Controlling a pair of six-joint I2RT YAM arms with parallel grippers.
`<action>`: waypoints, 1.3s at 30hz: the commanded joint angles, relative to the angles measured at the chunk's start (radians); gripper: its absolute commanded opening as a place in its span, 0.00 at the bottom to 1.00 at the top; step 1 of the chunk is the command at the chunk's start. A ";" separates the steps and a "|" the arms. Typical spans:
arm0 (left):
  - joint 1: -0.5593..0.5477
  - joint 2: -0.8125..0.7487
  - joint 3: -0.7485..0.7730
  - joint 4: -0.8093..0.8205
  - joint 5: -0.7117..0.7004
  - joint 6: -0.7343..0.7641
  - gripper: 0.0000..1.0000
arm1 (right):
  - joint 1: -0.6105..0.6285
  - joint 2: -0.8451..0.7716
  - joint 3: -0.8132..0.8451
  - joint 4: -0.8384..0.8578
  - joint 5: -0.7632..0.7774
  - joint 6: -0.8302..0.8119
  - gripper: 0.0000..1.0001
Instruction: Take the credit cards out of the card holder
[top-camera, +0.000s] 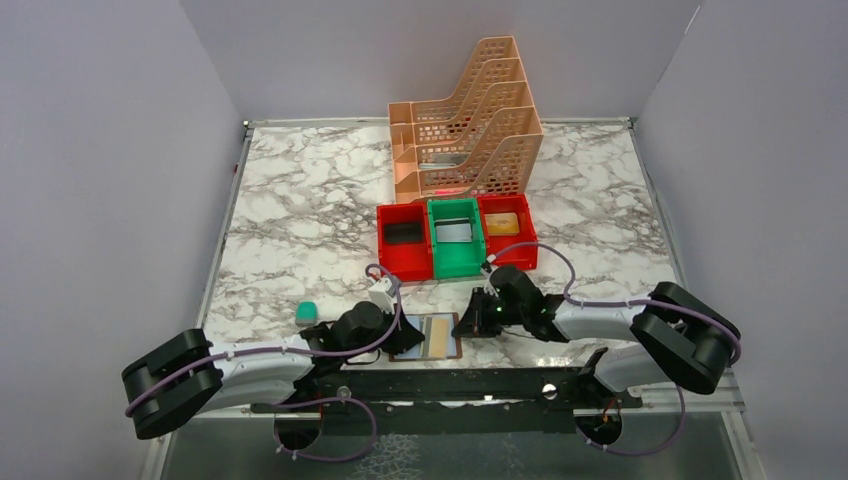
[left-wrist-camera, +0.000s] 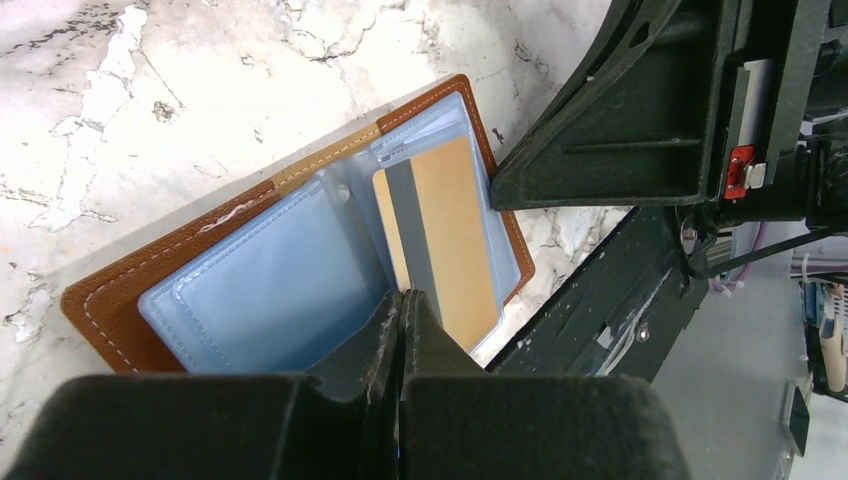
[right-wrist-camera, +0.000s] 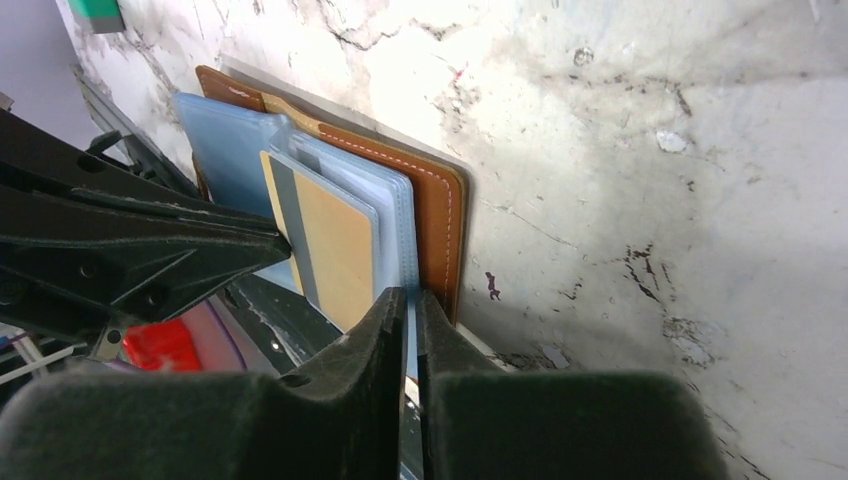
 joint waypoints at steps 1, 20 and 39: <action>0.002 -0.018 0.014 -0.041 -0.028 0.016 0.00 | 0.000 -0.045 0.035 -0.083 0.029 -0.079 0.16; 0.002 0.008 0.019 -0.004 -0.041 0.000 0.00 | 0.020 0.126 0.031 0.203 -0.208 -0.082 0.30; 0.004 -0.026 0.032 -0.098 -0.097 0.021 0.00 | 0.023 0.209 0.026 0.033 0.034 -0.032 0.24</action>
